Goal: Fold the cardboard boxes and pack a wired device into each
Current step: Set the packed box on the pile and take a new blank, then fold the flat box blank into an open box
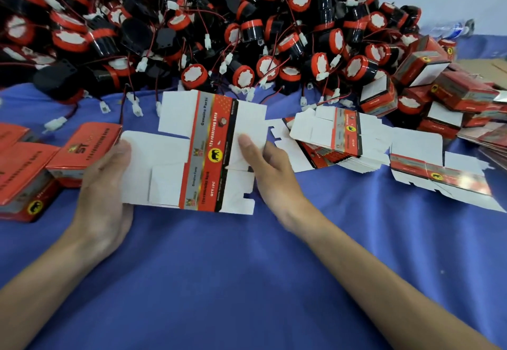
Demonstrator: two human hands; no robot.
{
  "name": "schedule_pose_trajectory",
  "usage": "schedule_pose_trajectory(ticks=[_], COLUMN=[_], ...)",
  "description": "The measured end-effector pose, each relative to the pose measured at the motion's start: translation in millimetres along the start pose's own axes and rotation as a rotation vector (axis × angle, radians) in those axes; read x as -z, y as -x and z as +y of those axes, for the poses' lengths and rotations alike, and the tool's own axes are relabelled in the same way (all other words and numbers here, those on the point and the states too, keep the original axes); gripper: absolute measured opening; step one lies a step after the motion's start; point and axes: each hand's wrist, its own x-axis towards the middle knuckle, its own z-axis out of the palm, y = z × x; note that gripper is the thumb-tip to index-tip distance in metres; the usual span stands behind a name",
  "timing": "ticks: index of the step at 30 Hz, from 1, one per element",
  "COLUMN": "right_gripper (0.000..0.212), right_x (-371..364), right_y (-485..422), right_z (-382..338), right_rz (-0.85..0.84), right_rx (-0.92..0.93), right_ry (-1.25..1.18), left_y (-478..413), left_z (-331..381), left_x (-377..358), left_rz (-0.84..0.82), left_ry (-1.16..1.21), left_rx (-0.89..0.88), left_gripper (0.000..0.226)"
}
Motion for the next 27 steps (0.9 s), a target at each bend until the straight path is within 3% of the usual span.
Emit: schedule_pose_trajectory(ticks=[2, 5, 9, 11, 12, 14, 19, 21, 24, 27], right_gripper=[0.040, 0.045, 0.052, 0.050, 0.049, 0.049, 0.057, 0.060, 0.059, 0.049], right_x=[-2.8, -5.9, -6.2, -6.7, -8.4, -12.8, -16.1, -15.4, -19.1, -22.7], right_y=[3.1, 2.9, 3.3, 1.4, 1.6, 2.2, 5.0, 7.3, 13.0, 13.6], right_z=[-1.3, -5.4, -11.5, -11.4, -11.7, -8.1, -2.4, -1.8, -4.6, -2.9], right_rz=[-0.017, -0.035, -0.012, -0.019, -0.026, -0.039, -0.141, -0.221, -0.348, -0.386], right_rx=[-0.071, -0.150, -0.161, -0.164, -0.168, -0.170, -0.199, -0.194, -0.174, -0.140], right_ry=[-0.137, -0.264, -0.325, -0.315, -0.296, -0.250, -0.289, -0.311, -0.309, -0.255], left_y=[-1.2, 0.8, 7.3, 10.7, 11.5, 11.9, 8.3, 6.5, 5.5, 5.8], left_z=[1.4, 0.9, -3.3, -4.8, -6.7, -4.8, -0.3, -0.2, -1.6, -3.7], left_x=[0.1, 0.0, 5.0, 2.1, -0.1, -5.1, -2.6, 0.8, 4.1, 5.8], left_rz=[-0.006, -0.003, 0.120, 0.004, -0.083, -0.177, -0.154, -0.247, -0.356, -0.378], left_ry=[0.022, -0.063, -0.669, -0.937, -0.987, -0.921, -0.503, -0.475, -0.545, -0.440], left_rx=[0.023, -0.057, -0.576, -0.779, -0.781, -0.603, -0.233, -0.207, -0.304, -0.302], left_gripper=[0.029, 0.016, 0.029, 0.030, 0.034, 0.036, 0.020, 0.014, 0.032, 0.044])
